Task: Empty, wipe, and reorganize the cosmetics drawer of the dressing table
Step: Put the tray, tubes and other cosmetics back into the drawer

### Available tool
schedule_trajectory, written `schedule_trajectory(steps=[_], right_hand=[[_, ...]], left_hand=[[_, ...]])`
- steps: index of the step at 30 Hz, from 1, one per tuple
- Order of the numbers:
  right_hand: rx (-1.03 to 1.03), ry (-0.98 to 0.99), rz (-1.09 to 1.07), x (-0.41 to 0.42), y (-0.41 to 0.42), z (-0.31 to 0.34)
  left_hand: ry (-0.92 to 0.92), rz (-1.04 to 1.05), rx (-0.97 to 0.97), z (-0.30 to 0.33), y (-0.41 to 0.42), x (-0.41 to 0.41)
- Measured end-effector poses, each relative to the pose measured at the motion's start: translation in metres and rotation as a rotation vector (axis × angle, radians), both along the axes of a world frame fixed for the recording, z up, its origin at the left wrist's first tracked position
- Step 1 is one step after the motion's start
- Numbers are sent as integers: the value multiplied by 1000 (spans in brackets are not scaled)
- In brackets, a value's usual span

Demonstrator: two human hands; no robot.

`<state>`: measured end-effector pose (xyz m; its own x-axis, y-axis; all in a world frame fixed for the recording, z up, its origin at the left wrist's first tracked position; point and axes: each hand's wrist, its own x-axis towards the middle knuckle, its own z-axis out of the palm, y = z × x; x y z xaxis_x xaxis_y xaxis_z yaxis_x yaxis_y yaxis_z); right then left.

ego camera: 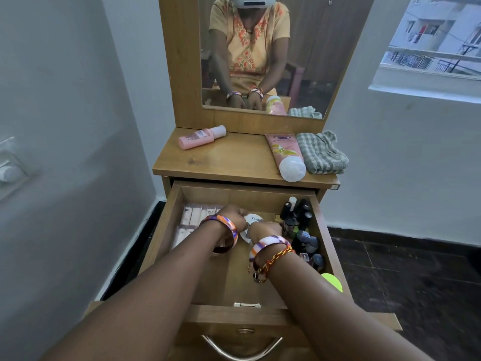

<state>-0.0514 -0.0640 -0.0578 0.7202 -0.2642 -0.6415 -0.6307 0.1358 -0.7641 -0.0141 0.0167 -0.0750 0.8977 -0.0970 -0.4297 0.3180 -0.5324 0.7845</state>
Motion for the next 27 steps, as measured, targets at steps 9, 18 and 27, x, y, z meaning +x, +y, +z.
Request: schedule_trajectory(steps=[9,18,27], right_hand=[[65,-182,-157,17,6,-23],[37,-125,-160,12,2,-11],[171,-279,-451,34,-15,48]], left_hand=[[50,65,-112,-5,-12,11],[41,76,-99,-1,-6,16],[-105,81,-191,59,-3,20]])
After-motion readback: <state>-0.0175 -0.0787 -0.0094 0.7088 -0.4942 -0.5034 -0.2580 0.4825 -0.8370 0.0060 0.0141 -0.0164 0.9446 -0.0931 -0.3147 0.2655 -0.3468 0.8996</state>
